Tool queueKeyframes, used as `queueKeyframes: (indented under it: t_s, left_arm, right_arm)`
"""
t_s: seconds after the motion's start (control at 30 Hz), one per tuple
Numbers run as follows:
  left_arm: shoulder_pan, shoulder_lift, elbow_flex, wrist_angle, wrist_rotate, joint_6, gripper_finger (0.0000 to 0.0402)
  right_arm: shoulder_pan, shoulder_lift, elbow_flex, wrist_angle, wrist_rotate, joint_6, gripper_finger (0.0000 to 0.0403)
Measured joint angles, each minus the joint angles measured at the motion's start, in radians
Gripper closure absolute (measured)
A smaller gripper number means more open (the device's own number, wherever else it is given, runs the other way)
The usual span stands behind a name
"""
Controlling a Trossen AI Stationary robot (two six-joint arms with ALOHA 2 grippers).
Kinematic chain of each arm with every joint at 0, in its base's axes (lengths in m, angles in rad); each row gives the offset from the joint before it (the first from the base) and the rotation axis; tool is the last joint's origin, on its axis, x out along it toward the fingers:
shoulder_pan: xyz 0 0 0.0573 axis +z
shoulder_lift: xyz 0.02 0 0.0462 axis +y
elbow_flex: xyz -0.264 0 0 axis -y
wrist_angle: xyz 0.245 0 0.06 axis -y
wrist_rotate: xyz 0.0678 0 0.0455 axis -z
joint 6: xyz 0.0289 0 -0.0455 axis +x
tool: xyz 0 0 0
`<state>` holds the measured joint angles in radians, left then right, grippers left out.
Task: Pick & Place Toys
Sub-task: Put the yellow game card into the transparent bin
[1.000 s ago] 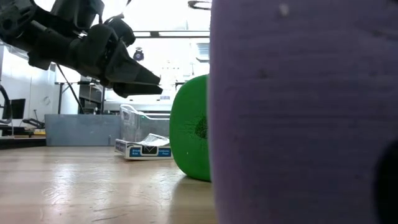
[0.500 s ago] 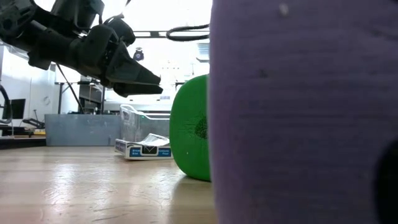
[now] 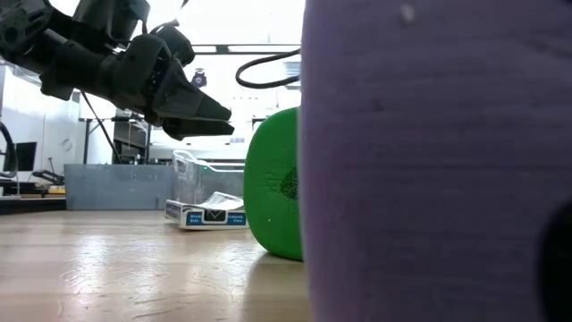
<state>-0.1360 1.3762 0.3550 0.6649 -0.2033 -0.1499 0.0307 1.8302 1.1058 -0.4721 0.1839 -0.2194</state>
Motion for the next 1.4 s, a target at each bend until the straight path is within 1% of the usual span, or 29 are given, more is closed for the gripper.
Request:
queueKeyframes:
  t_s: [0.1, 0.17, 0.3, 0.43, 0.67, 0.77, 0.83, 0.97, 1.0, 1.1, 1.2, 1.4]
  left_arm:
    - [0.0, 0.0, 0.0, 0.0, -0.001, 0.0, 0.0102]
    - [0.0, 0.0, 0.0, 0.0, 0.0, 0.001, 0.0102]
    - [0.0, 0.0, 0.0, 0.0, 0.0, 0.019, 0.0102]
    - [0.0, 0.0, 0.0, 0.0, 0.0, 0.019, 0.0102]
    - [0.0, 0.0, 0.0, -0.001, -0.009, 0.021, 0.0102]
    - [0.0, 0.0, 0.0, -0.003, -0.011, 0.004, 0.0102]
    - [-0.001, 0.0, 0.0, -0.02, 0.043, -0.025, 0.0102]
    - [-0.013, 0.0, 0.0, -0.099, 0.217, -0.087, 0.0102]
    - [-0.021, 0.0, 0.0, -0.121, 0.244, -0.094, 0.0102]
    - [-0.041, 0.0, 0.0, -0.159, 0.255, -0.094, 0.0102]
    - [-0.039, 0.0, 0.0, -0.157, 0.211, -0.094, 0.0102]
    - [-0.039, 0.0, 0.0, -0.123, 0.03, -0.093, 0.0102]
  right_arm:
    - [0.001, 0.004, 0.023, -0.036, -0.007, 0.066, 0.0096]
    - [0.003, 0.004, 0.039, -0.061, -0.013, 0.077, 0.0096]
    - [0.011, 0.002, 0.065, -0.095, -0.019, 0.047, 0.0096]
    - [0.017, 0.003, 0.092, -0.107, -0.077, 0.028, 0.0096]
    - [0.016, 0.063, 0.186, -0.226, -0.072, 0.003, 0.0096]
    - [0.028, 0.079, 0.211, -0.235, -0.076, 0.0, 0.0096]
    - [0.036, 0.077, 0.217, -0.231, -0.1, -0.007, 0.0096]
    - [0.054, 0.068, 0.217, -0.208, -0.106, -0.005, 0.0096]
    - [0.058, 0.067, 0.218, -0.208, -0.106, -0.005, 0.0096]
    - [0.064, 0.066, 0.22, -0.205, -0.106, -0.004, 0.0096]
    - [0.065, 0.066, 0.22, -0.198, -0.106, -0.003, 0.0096]
    - [0.053, 0.066, 0.218, -0.201, -0.109, -0.048, 0.0096]
